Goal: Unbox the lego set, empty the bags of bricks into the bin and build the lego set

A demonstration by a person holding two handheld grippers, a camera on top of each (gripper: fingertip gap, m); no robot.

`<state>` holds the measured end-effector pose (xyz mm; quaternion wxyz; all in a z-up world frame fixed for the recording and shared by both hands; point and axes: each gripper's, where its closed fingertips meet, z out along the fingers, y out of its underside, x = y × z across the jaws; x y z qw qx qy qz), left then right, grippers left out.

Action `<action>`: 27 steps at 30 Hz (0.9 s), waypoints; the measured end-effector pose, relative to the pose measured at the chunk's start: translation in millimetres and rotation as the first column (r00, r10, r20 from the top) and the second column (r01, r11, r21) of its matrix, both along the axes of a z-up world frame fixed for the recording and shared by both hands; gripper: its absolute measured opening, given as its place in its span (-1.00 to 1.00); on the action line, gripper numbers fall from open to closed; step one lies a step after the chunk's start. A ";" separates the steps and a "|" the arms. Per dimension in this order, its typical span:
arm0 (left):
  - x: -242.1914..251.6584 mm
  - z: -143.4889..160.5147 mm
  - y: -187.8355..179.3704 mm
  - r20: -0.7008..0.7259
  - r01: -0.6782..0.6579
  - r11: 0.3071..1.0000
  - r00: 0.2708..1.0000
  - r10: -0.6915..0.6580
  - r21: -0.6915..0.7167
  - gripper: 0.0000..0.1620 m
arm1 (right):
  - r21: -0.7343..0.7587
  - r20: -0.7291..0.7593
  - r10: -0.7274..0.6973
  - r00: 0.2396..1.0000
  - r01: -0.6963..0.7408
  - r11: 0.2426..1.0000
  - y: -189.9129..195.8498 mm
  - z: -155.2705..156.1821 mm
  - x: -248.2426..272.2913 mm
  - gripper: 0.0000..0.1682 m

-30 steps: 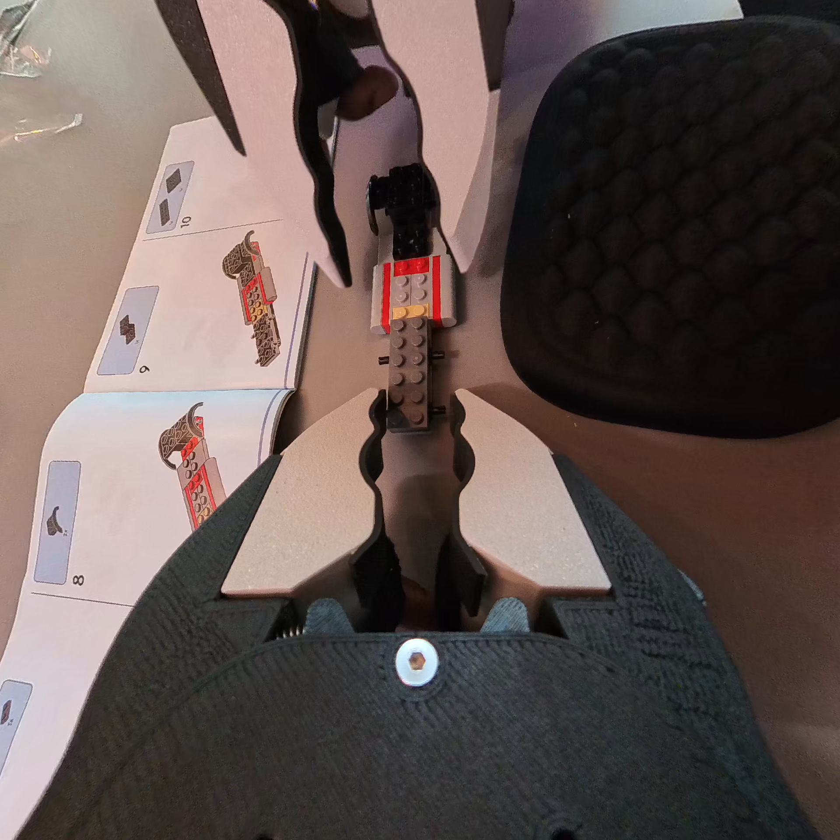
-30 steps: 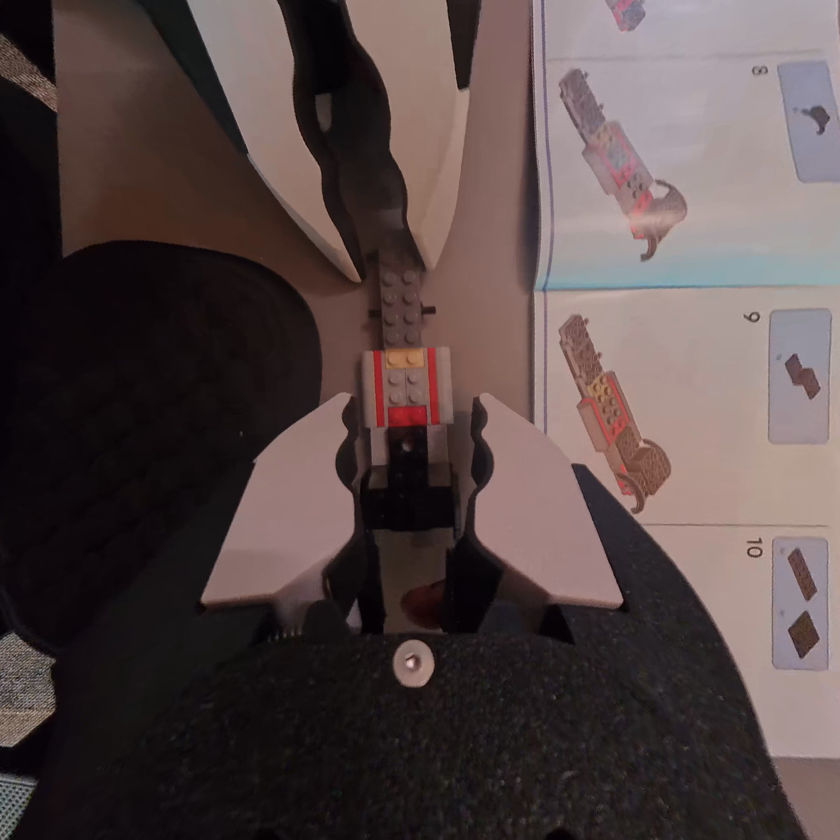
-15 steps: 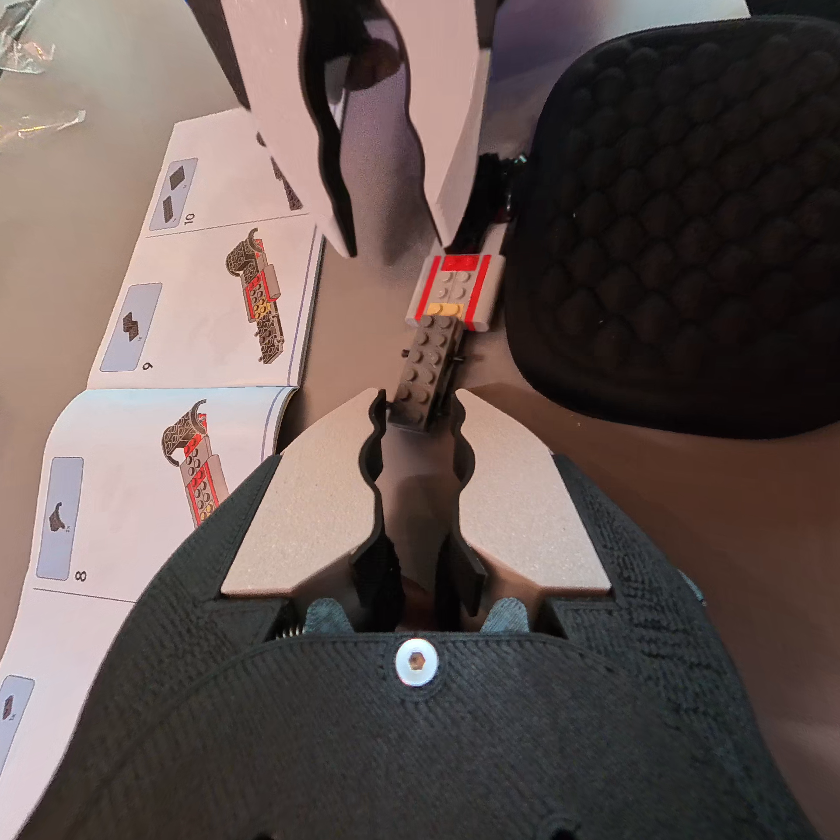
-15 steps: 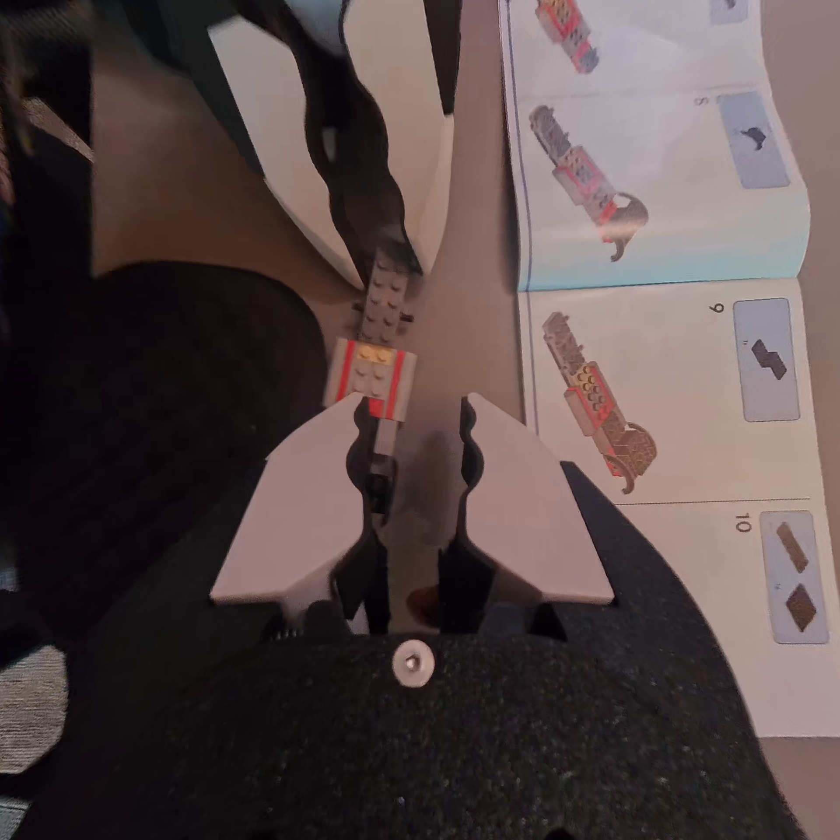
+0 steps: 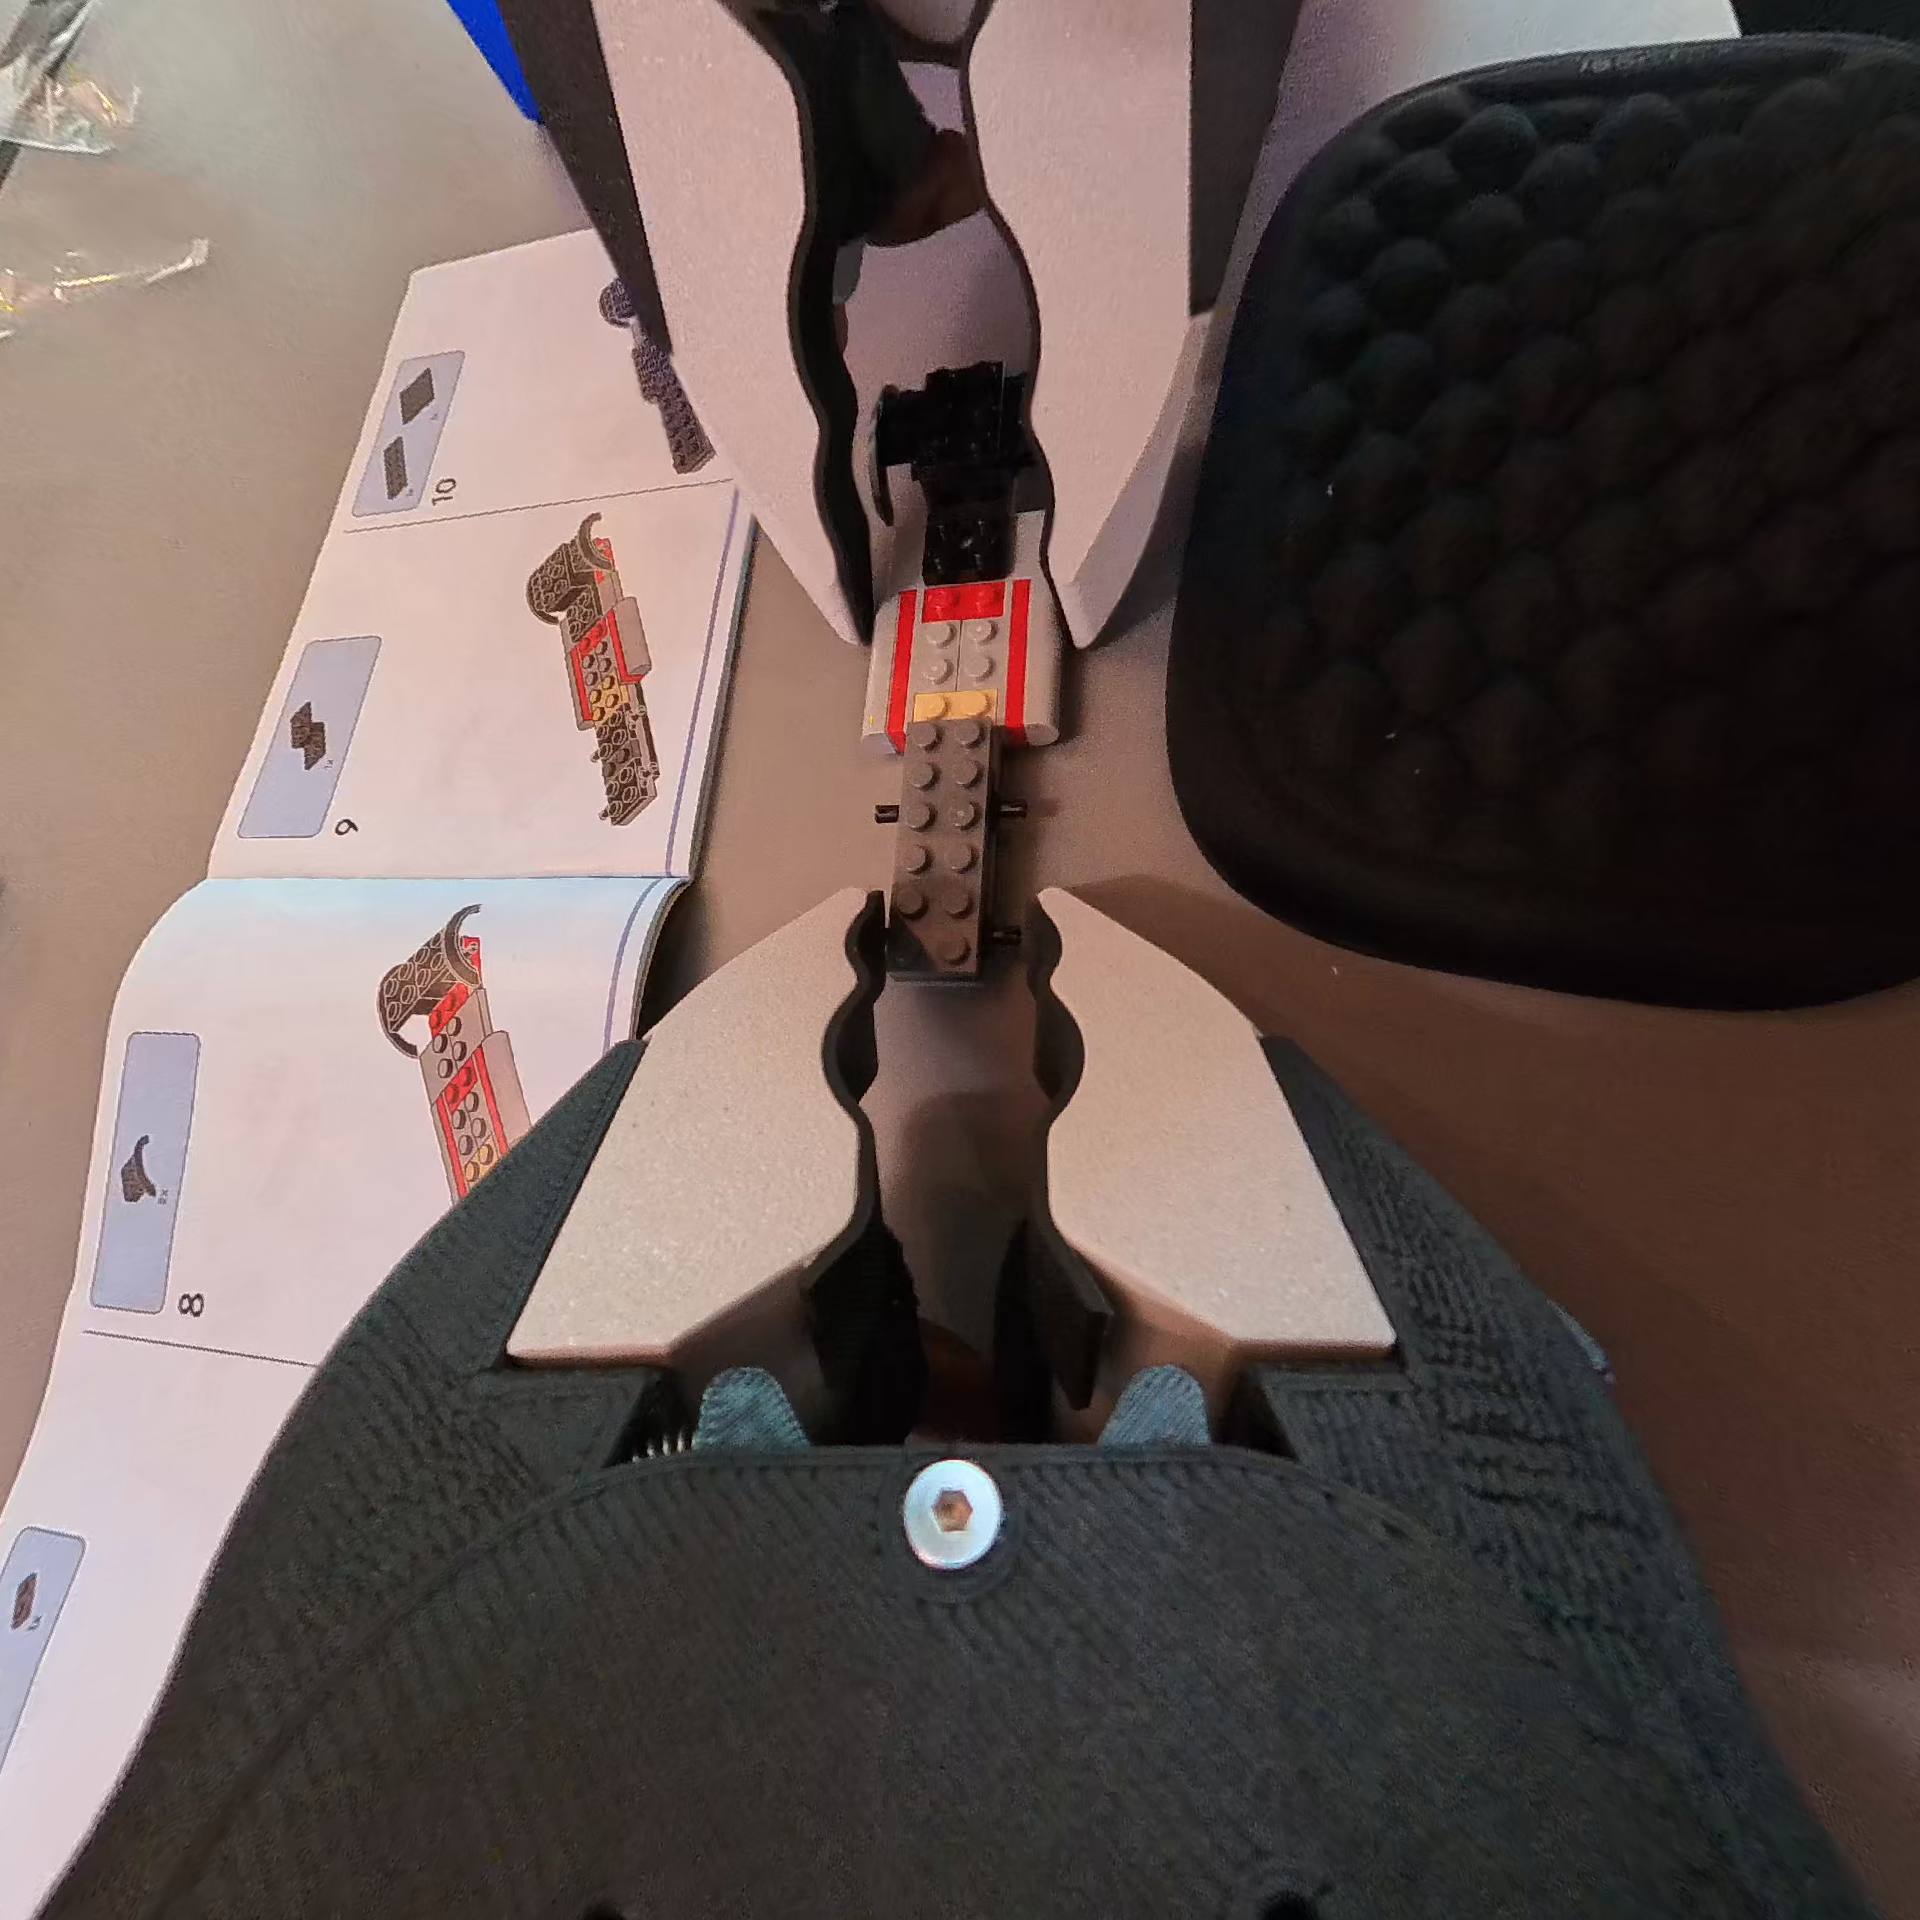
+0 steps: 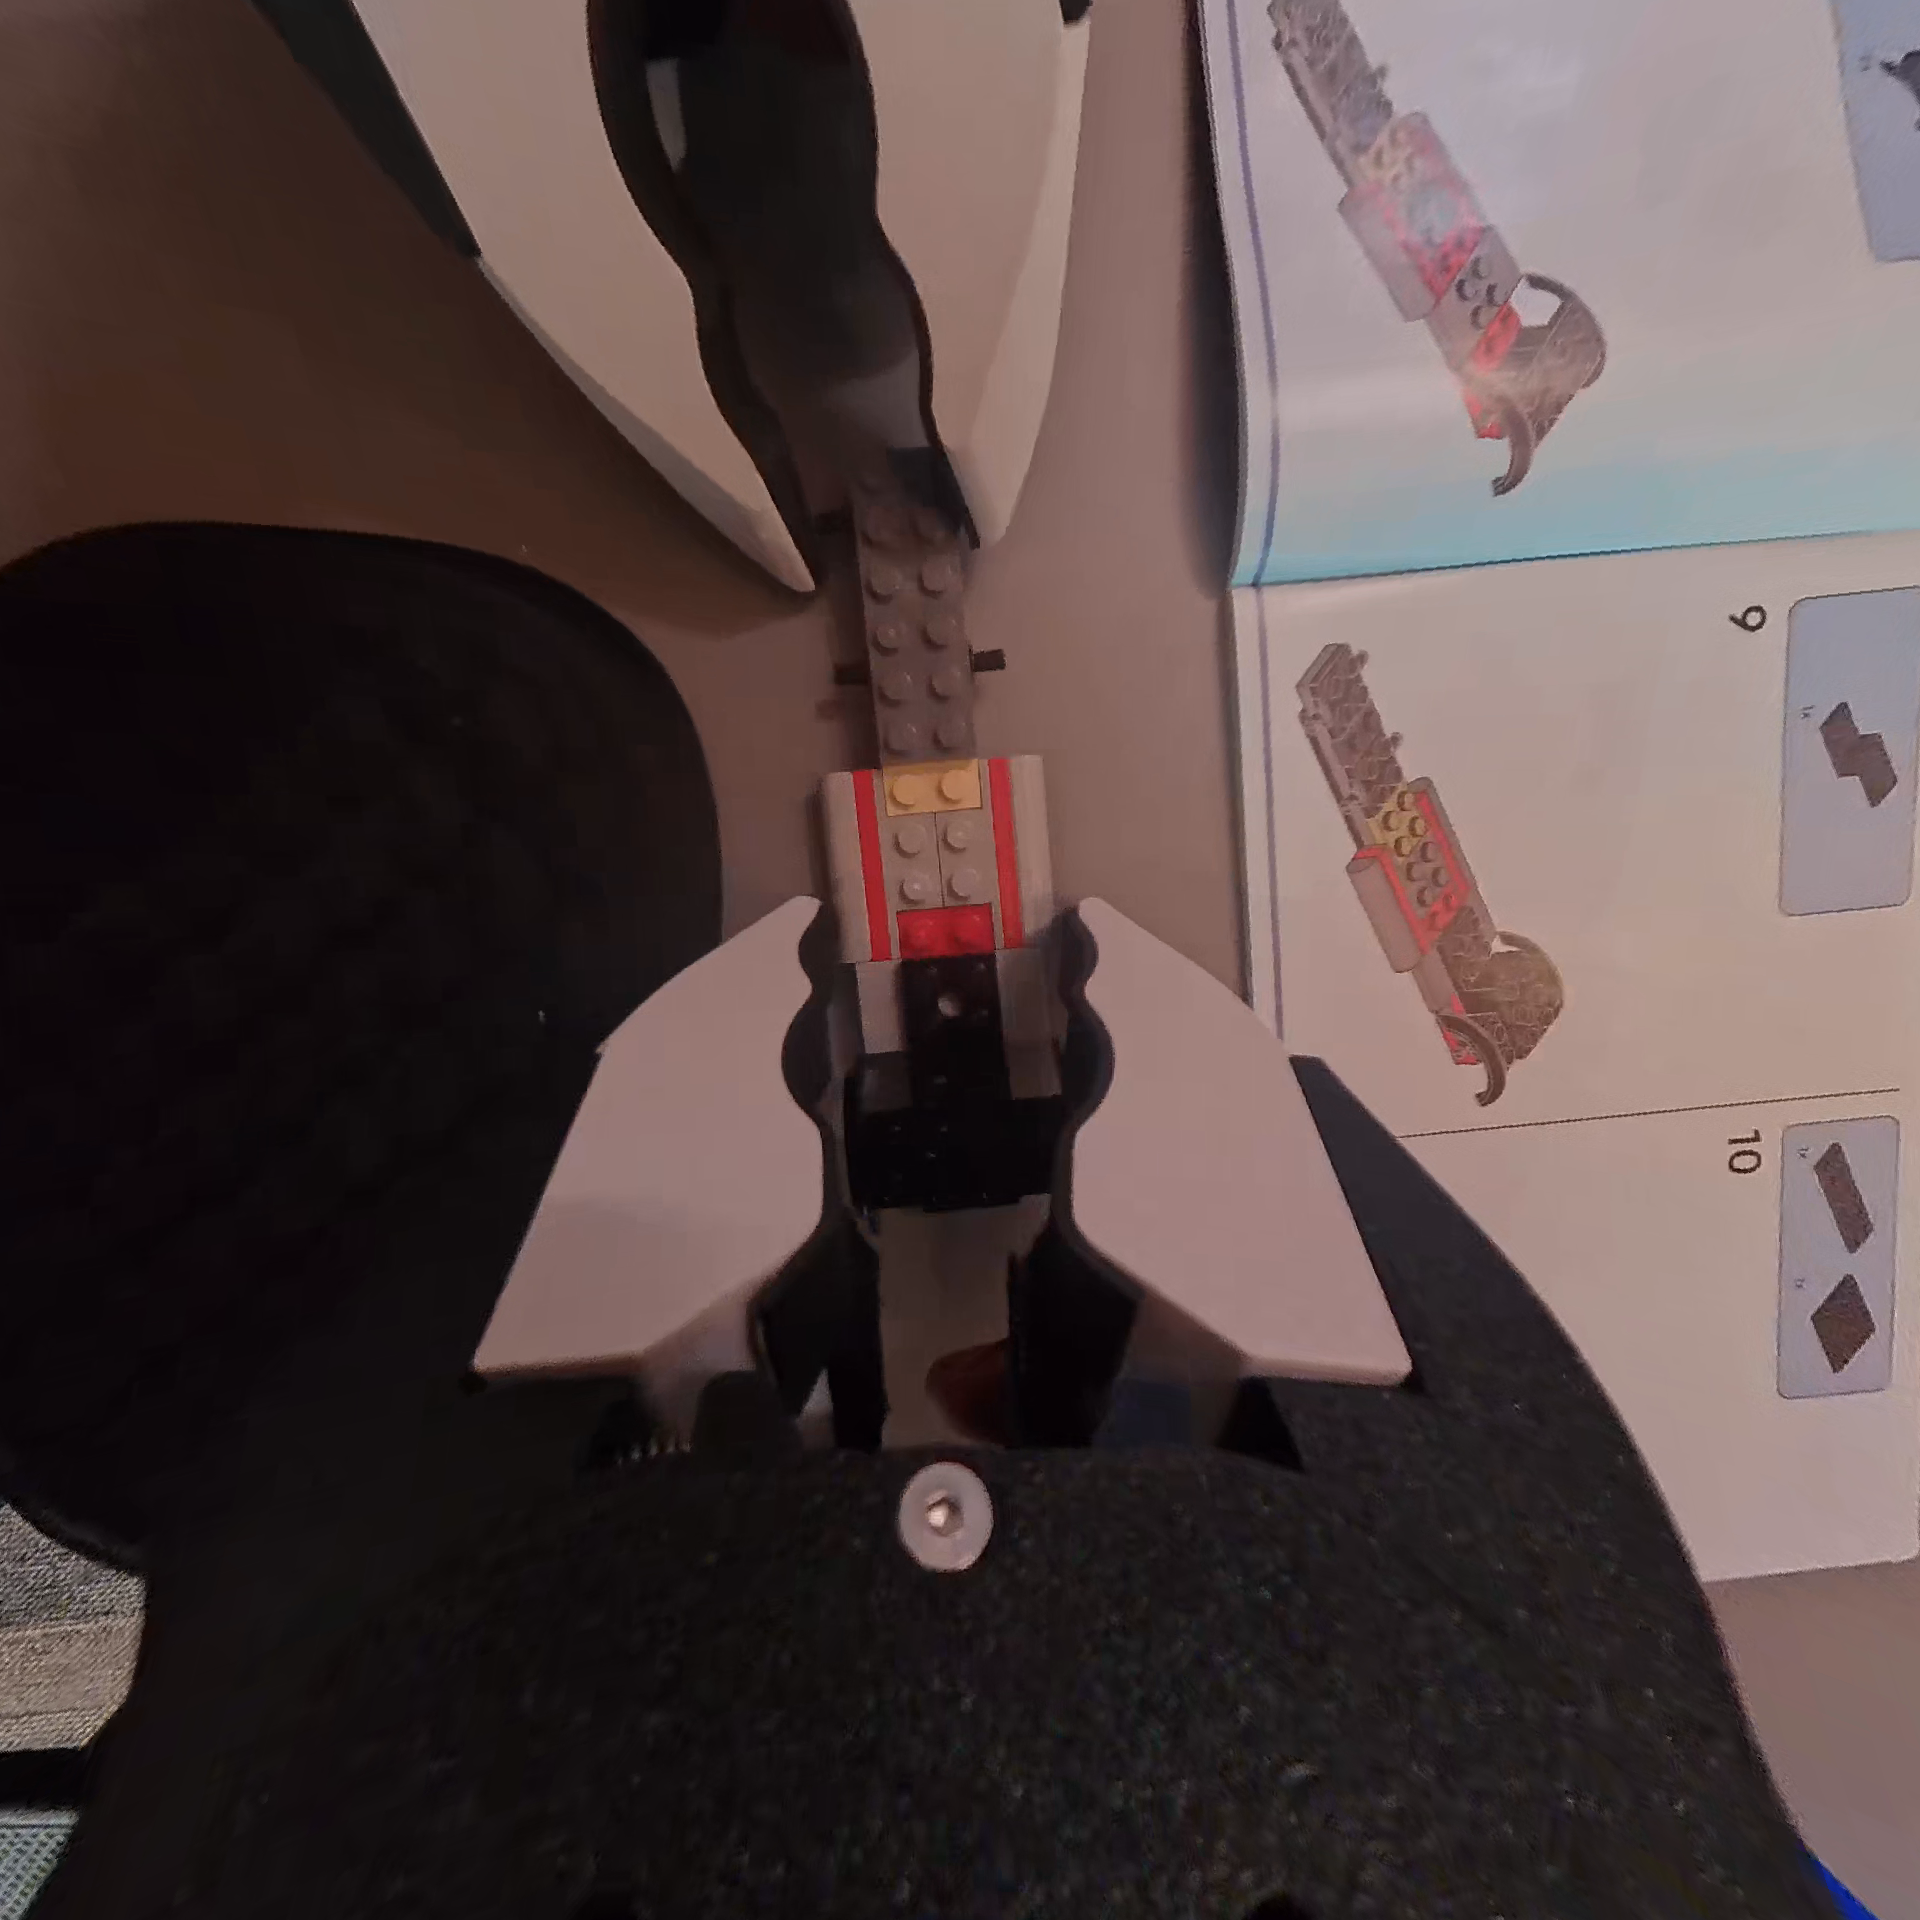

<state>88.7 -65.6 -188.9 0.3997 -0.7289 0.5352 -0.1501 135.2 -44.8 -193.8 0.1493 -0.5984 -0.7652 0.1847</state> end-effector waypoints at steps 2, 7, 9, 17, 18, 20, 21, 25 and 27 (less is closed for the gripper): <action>0.1 0.1 0.2 -0.002 0.000 1.000 1.000 0.000 0.008 -0.68 | 0.000 -0.004 0.026 1.000 -0.026 1.000 -0.3 0.0 -0.1 -0.50; 0.1 0.0 0.5 -0.003 -0.002 1.000 1.000 0.002 0.010 -0.68 | -0.002 0.003 0.072 0.997 -0.072 0.997 -3.1 0.0 -0.3 -0.53; 0.2 -0.1 0.6 -0.003 -0.001 1.000 1.000 0.001 0.009 -0.68 | -0.002 -0.005 0.080 0.997 -0.080 0.997 -3.0 0.0 -0.2 -0.53; 0.7 -0.2 0.3 -0.005 0.004 1.000 1.000 -0.004 0.014 -0.69 | 0.002 0.000 0.089 0.996 -0.089 0.996 -2.9 -0.3 0.2 -0.53; 0.8 -0.2 0.2 -0.006 0.005 1.000 1.000 -0.005 0.015 -0.69 | 0.001 -0.001 0.091 0.996 -0.091 0.996 -3.0 -0.3 0.2 -0.53; 1.0 -0.2 -0.1 -0.006 0.008 1.000 1.000 -0.008 0.016 -0.69 | -0.002 -0.010 0.099 0.995 -0.099 0.995 -2.9 -0.3 -0.1 -0.53; 1.1 -0.3 -0.1 -0.006 0.009 1.000 1.000 -0.009 0.015 -0.69 | -0.004 -0.014 0.100 0.995 -0.100 0.995 -2.8 -0.3 -0.1 -0.53; 1.0 -0.2 0.1 -0.006 0.008 1.000 1.000 -0.008 0.017 -0.70 | -0.007 -0.018 0.090 0.996 -0.090 0.996 -2.6 -0.3 -0.9 -0.53; 0.6 -0.1 1.0 -0.008 0.002 1.000 1.000 -0.002 0.022 -0.70 | -0.001 -0.030 0.083 0.996 -0.083 0.997 -1.4 -0.1 -1.9 -0.53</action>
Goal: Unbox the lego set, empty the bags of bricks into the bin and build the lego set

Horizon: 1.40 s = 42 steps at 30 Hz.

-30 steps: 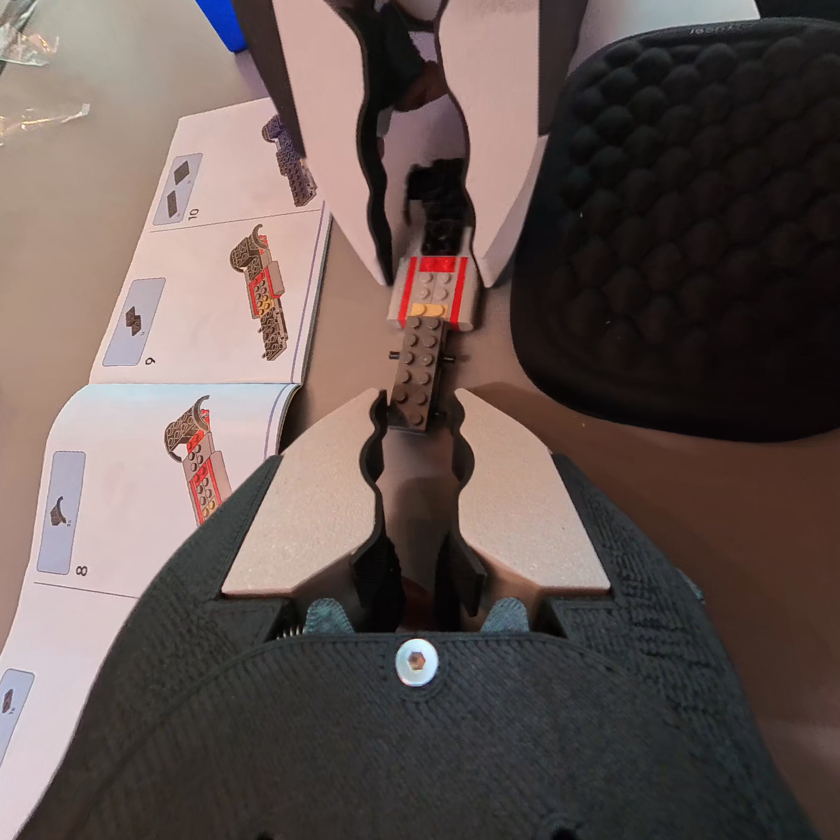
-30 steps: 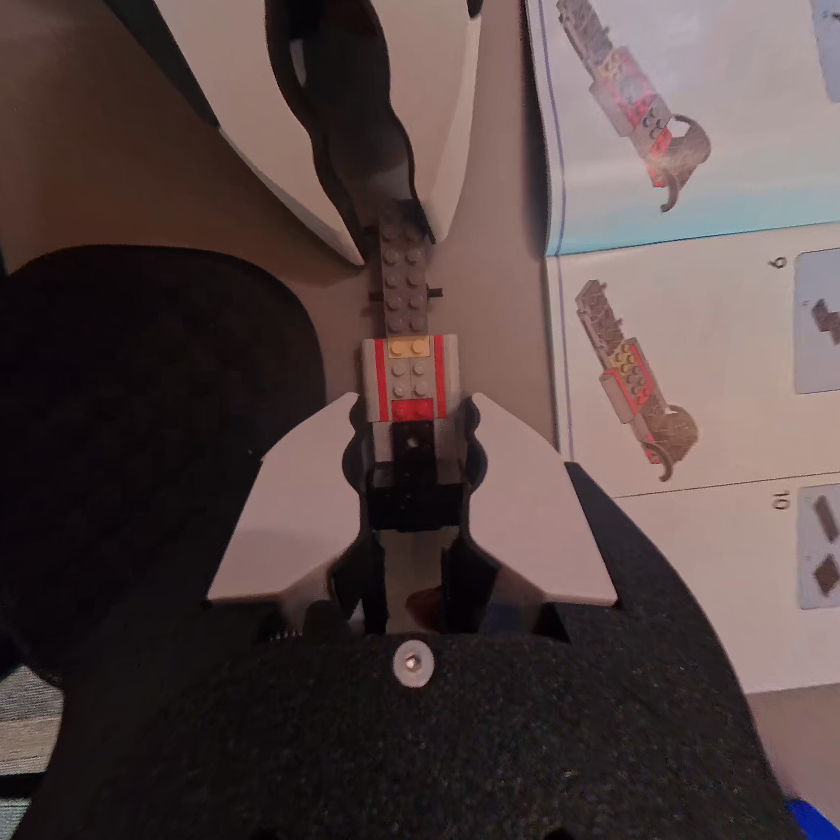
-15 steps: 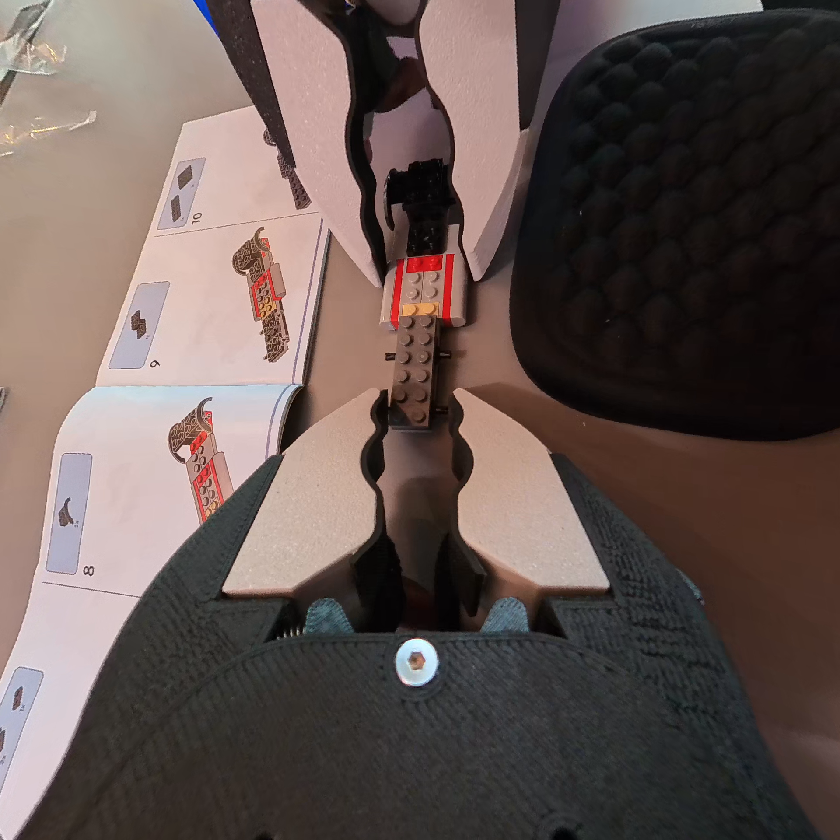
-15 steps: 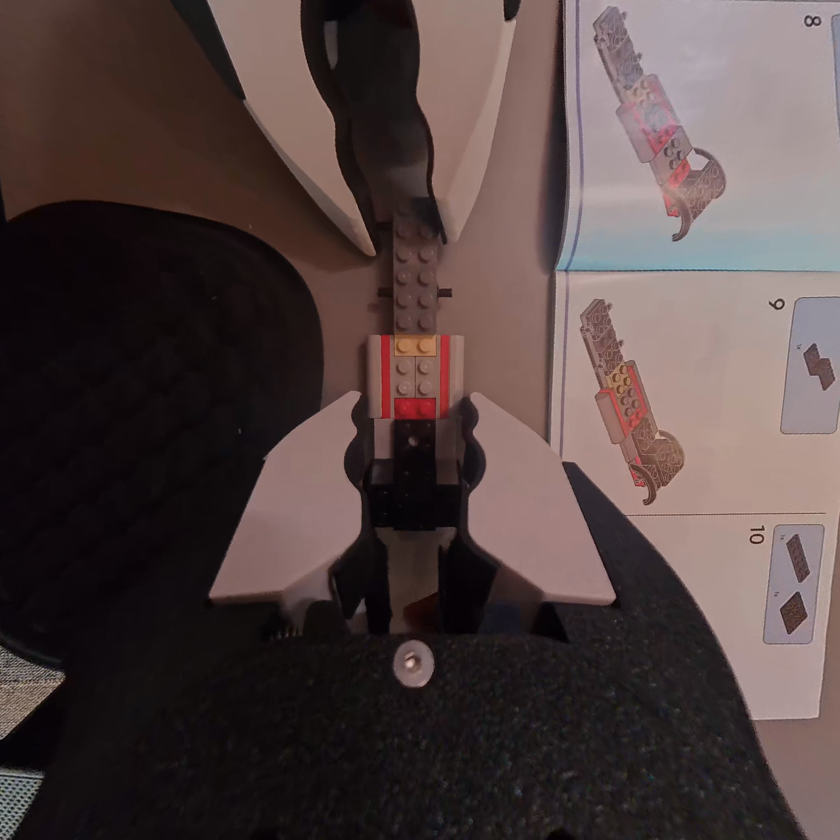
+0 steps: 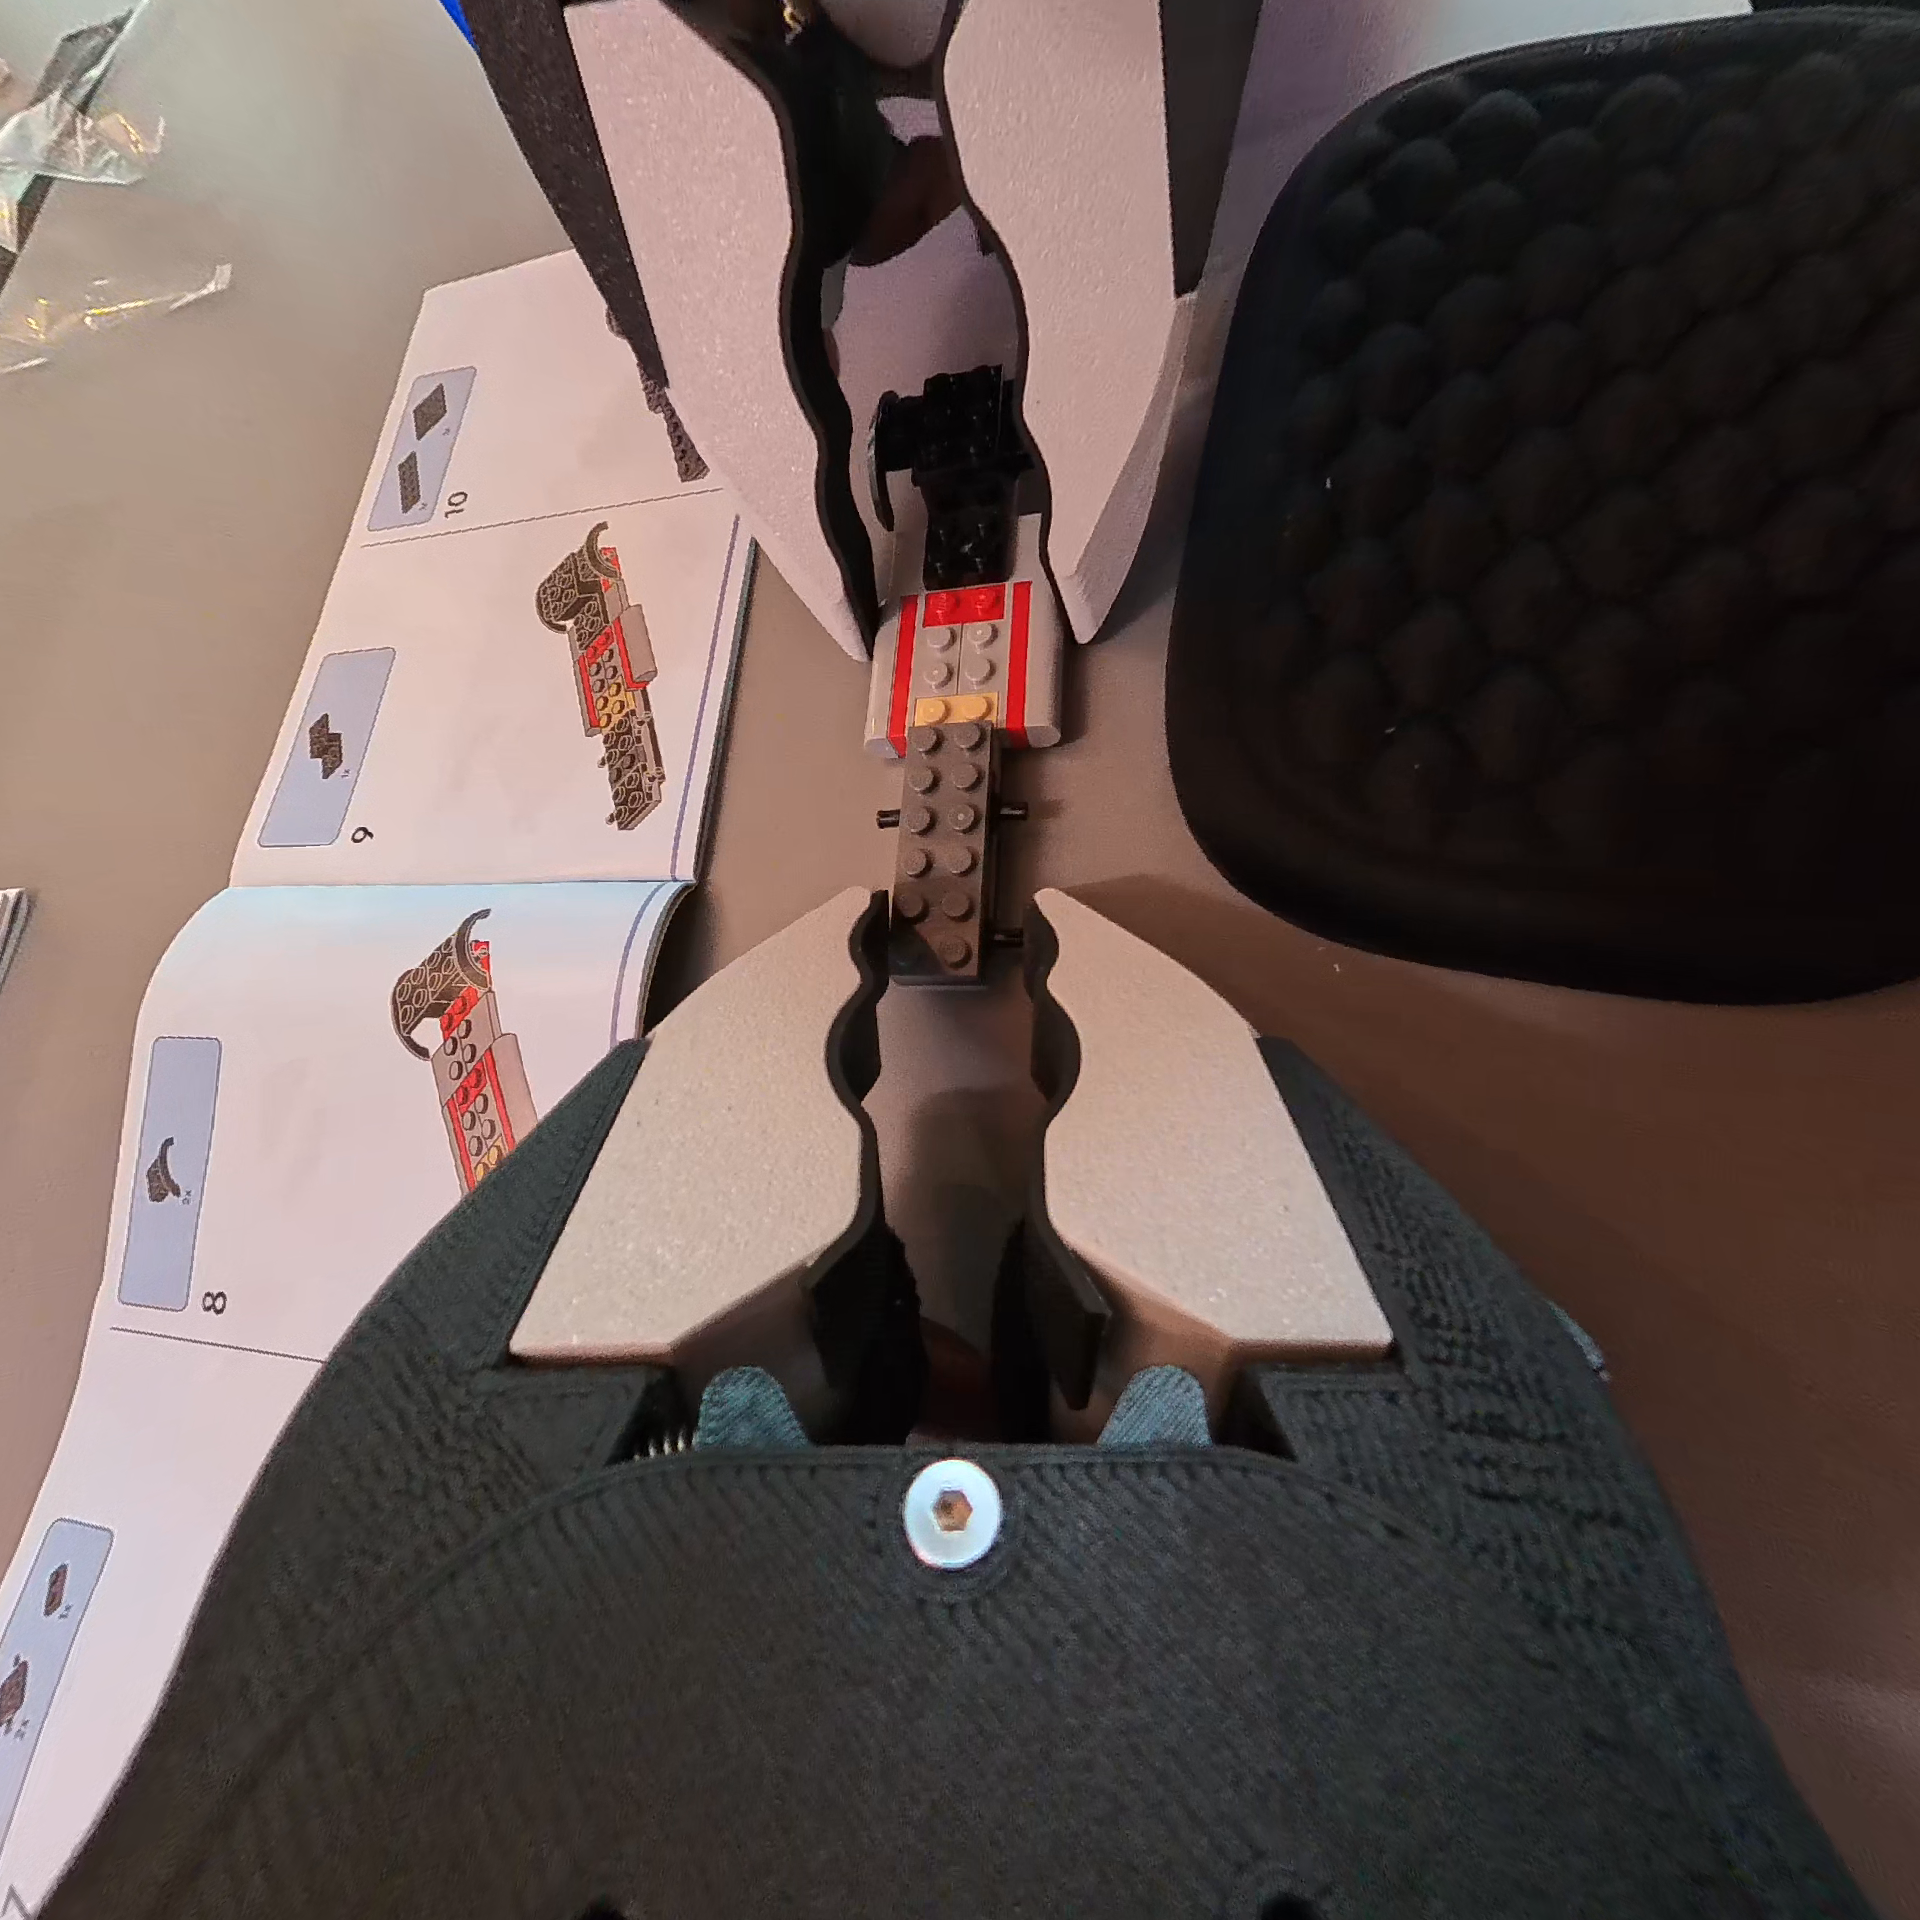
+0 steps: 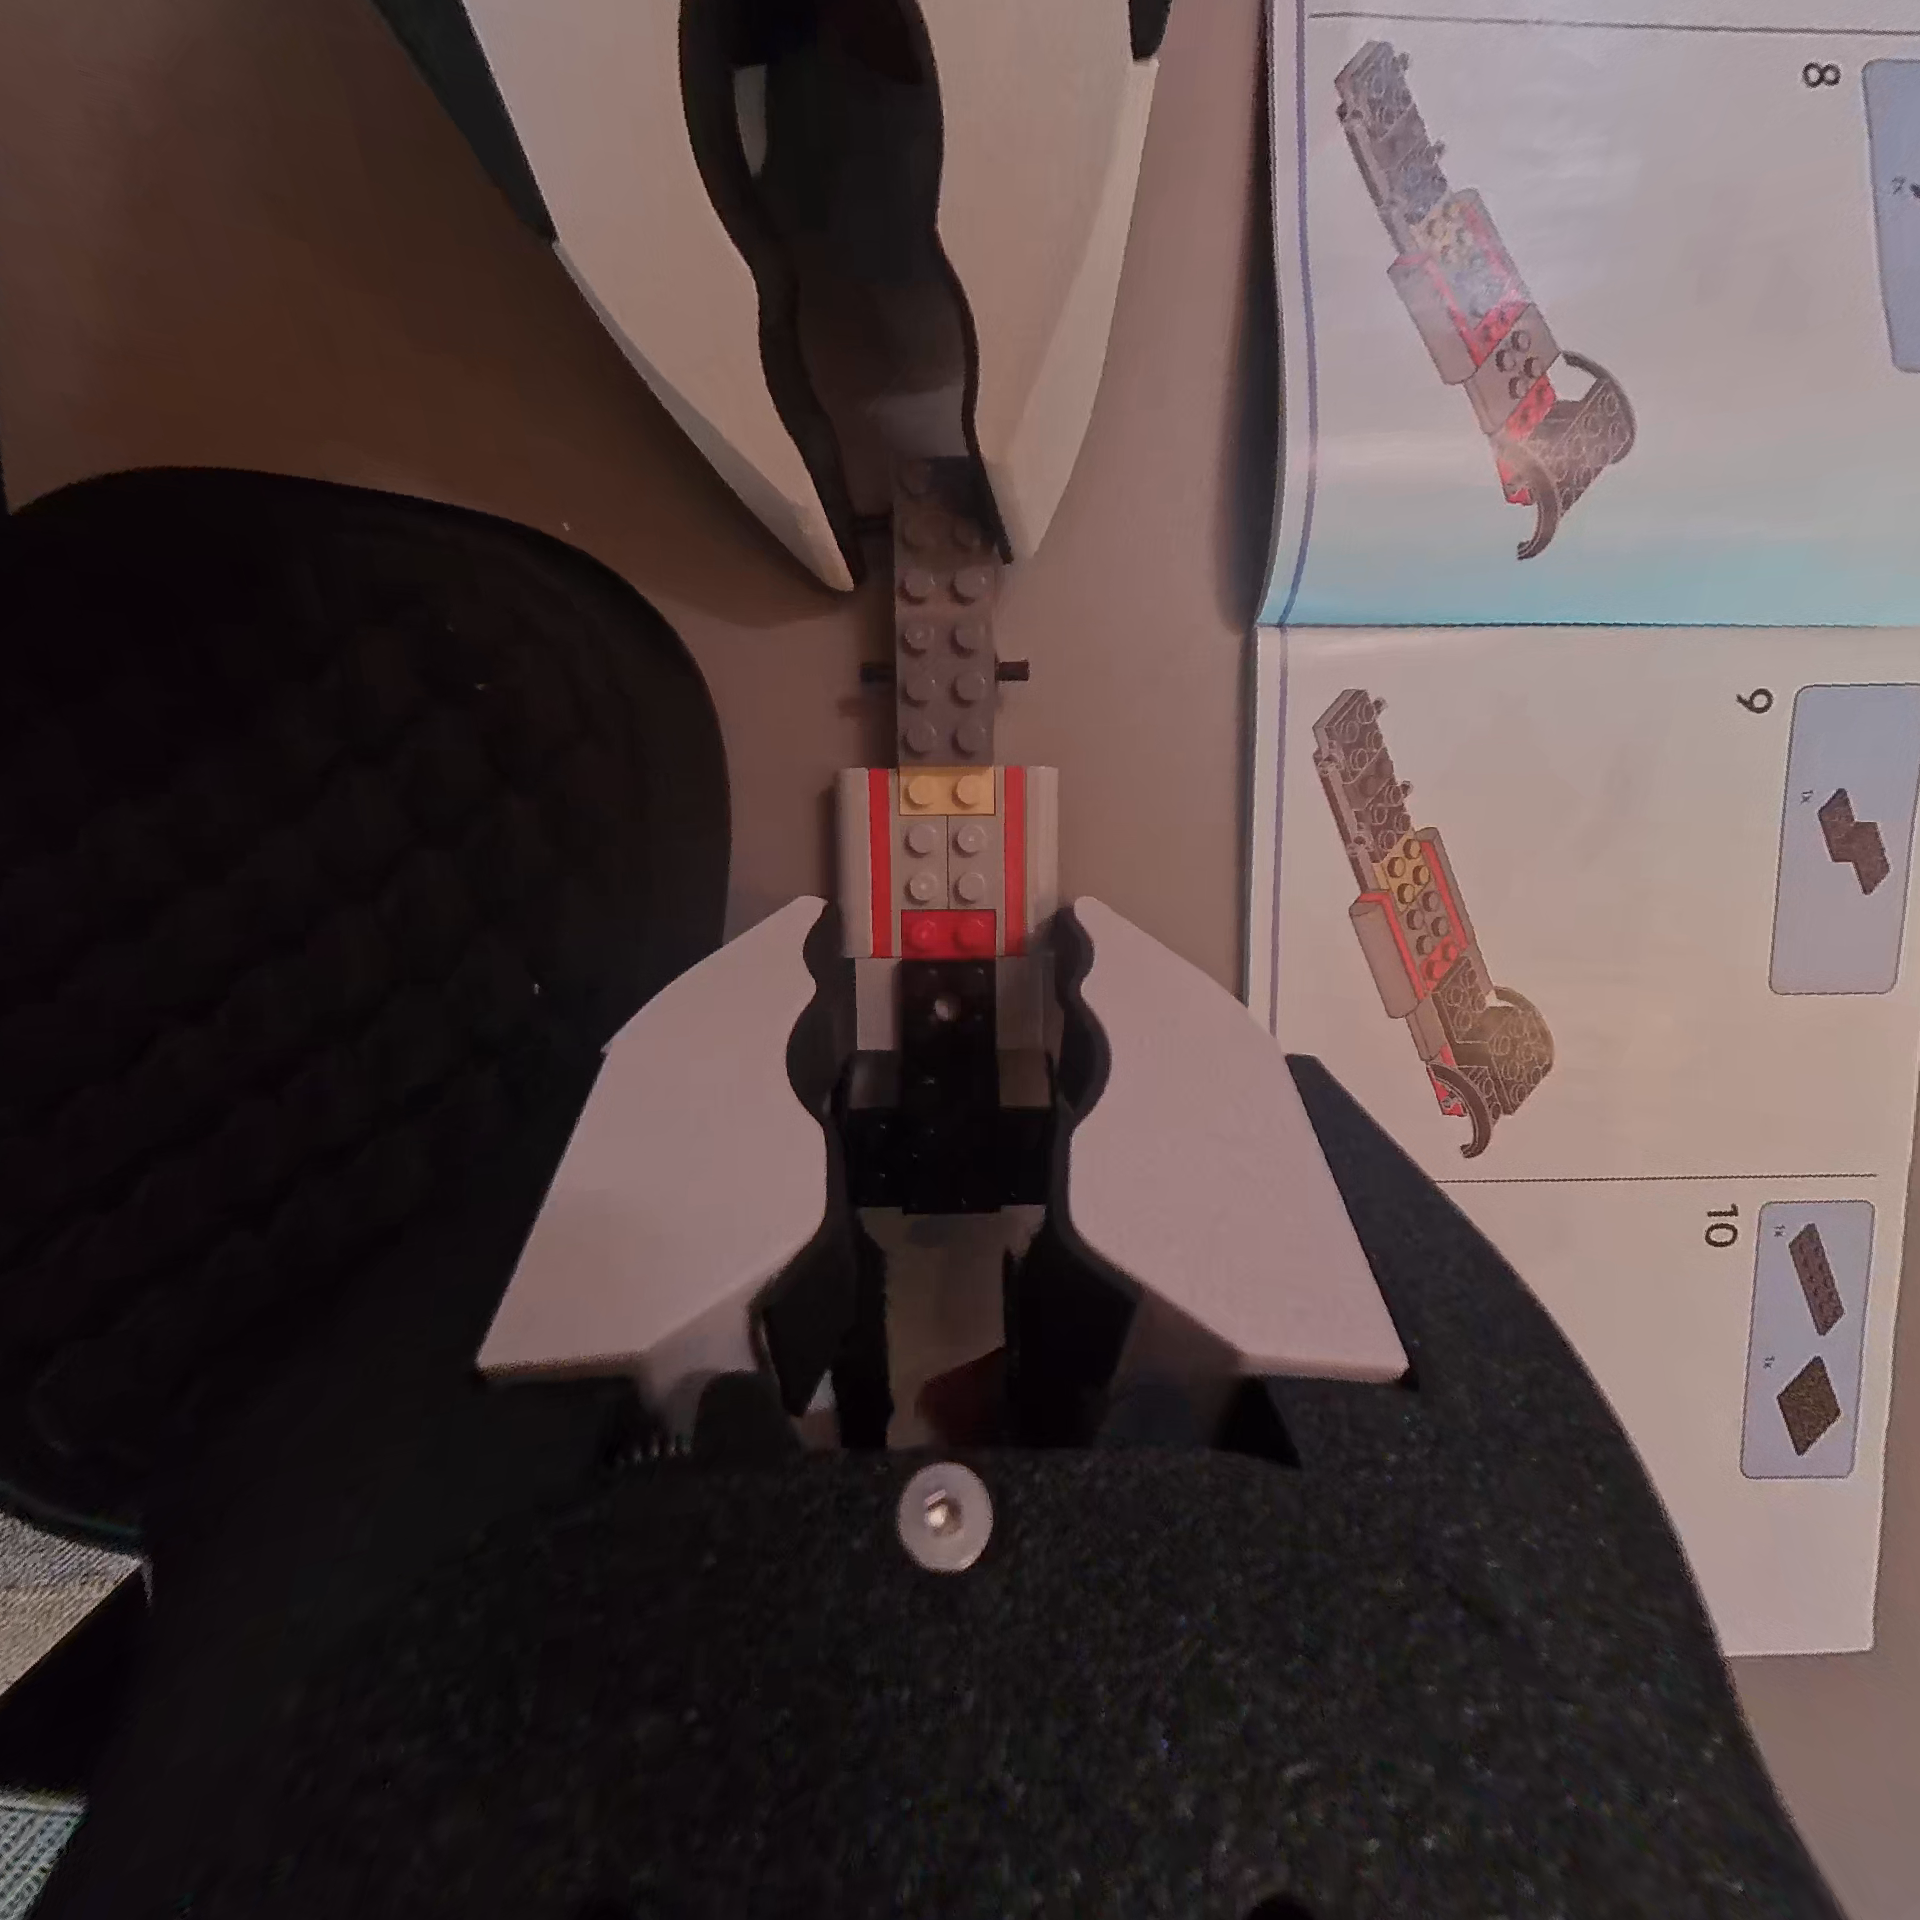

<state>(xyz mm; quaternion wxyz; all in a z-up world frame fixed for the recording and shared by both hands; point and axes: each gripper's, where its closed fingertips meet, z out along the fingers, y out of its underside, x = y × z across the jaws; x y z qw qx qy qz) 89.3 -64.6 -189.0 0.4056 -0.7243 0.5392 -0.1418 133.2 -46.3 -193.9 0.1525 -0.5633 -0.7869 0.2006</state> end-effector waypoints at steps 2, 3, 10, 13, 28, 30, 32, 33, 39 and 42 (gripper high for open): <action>-0.2 0.4 0.3 0.001 -0.001 1.000 1.000 0.001 0.004 -0.68 | 0.032 -0.032 -0.032 0.999 0.033 0.999 6.6 1.8 -1.0 -0.39; -0.3 0.9 0.5 0.004 -0.002 1.000 1.000 0.002 0.006 -0.65 | 0.030 -0.058 -0.039 0.998 0.041 0.999 7.0 5.7 -1.2 -0.36; -3.8 29.3 5.8 0.213 -0.048 0.999 0.976 0.042 0.021 -0.46 | -0.062 -0.495 -0.279 0.823 0.286 0.956 25.5 83.0 5.0 -0.16; -7.3 67.5 9.5 0.463 -0.089 0.996 0.884 0.064 0.032 -0.26 | -0.088 -0.594 -0.392 0.702 0.428 0.900 39.2 104.5 34.8 0.09; -22.9 88.1 15.2 0.585 -0.149 0.988 0.806 0.092 0.049 -0.19 | -0.124 -0.225 -0.893 0.389 0.898 0.422 54.7 114.9 206.1 -0.08; -21.7 81.9 16.3 0.549 -0.153 0.986 0.830 0.094 0.062 -0.22 | -0.002 -0.080 -0.914 0.399 0.916 0.400 52.0 87.8 225.2 -0.09; -22.0 79.8 16.5 0.538 -0.154 0.986 0.837 0.098 0.061 -0.23 | -0.001 0.026 -0.908 0.418 0.908 0.418 44.7 68.9 225.0 -0.11; -22.2 79.6 16.2 0.541 -0.154 0.987 0.835 0.103 0.051 -0.25 | 0.015 0.056 -0.906 0.420 0.907 0.421 43.7 63.0 225.3 -0.11; -27.5 78.9 19.1 0.557 -0.176 0.984 0.819 0.136 0.019 -0.27 | 0.234 0.076 -0.913 0.401 0.883 0.408 57.4 61.5 244.5 -0.64; -28.8 78.4 18.9 0.553 -0.178 0.984 0.822 0.134 0.026 -0.28 | 0.286 0.079 -0.910 0.408 0.865 0.412 61.8 62.7 248.1 -0.88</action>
